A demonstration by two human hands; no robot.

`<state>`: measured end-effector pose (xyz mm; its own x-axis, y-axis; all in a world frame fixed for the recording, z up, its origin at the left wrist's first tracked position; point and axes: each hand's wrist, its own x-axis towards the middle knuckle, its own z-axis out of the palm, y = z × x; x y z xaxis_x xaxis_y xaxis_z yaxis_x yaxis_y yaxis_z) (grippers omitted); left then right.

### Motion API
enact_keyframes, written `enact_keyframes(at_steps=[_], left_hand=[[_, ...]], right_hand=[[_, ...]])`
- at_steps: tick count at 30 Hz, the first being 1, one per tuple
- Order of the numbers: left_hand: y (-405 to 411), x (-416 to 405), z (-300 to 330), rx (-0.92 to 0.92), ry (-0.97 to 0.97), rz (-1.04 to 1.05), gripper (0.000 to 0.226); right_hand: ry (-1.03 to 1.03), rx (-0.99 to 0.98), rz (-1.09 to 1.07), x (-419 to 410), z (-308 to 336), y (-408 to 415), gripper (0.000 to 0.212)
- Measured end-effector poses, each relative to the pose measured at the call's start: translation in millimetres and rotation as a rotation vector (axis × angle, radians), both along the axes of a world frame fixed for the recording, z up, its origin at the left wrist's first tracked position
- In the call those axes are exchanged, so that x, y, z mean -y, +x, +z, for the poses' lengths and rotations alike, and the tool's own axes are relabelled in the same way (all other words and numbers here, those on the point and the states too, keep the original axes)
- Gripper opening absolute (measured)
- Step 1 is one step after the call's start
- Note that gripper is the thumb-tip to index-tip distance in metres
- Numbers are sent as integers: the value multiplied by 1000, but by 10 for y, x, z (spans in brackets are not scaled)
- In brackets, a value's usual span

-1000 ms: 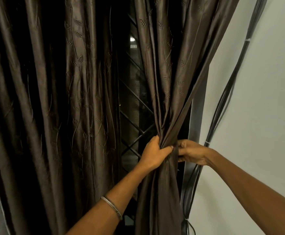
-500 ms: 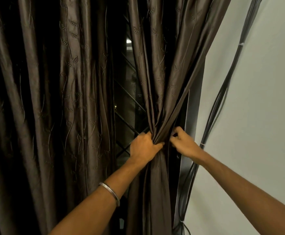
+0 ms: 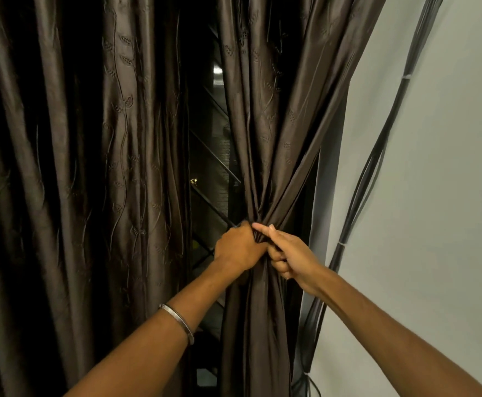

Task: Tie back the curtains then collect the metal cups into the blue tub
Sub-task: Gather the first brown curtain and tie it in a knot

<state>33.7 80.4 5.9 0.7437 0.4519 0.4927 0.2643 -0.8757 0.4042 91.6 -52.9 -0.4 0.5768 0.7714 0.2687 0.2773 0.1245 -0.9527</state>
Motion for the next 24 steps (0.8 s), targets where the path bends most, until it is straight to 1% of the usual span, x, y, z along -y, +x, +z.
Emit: enact_keyframes(at_steps=[4,7,8,10,11,12,15,17,18,19,21,24], left_hand=[[-55,-66,-25,-64,-62,-63,67],[-95,-87,10,-135,-162,-87,71],[-110,-90,48,-167,-174,-81,69],[-141,-98,123,-202,-219,-98,55],[-175,-91,158,-195,-289,-131,45],[-215,-74,182,-179,-431,-172,37],[-320,-14,170,-118,-1026,-283,28],[-348,33,99,-53,-1371,-392,23],[-353,61,62,-15,-1485,-433,25],[-346,91,27,13,-1553,-459,27],[-310,148,-30,45,-1560,-476,24],[-257,209,-67,83,-1538,-439,24]], right_hand=[[-102,140,-92,11,51,27,34],[-81,307,-150,-23,82,2,31],[-61,364,-164,-25,84,5,29],[-46,476,-200,-25,57,39,28],[-40,513,-208,-27,35,66,28],[-35,525,-213,-21,23,84,29],[-10,486,-198,7,15,113,29],[-6,374,-165,39,49,99,26],[-12,302,-151,46,61,82,23],[-28,247,-150,41,59,77,20],[-62,185,-171,38,76,24,22],[-154,142,-168,76,116,-14,41]])
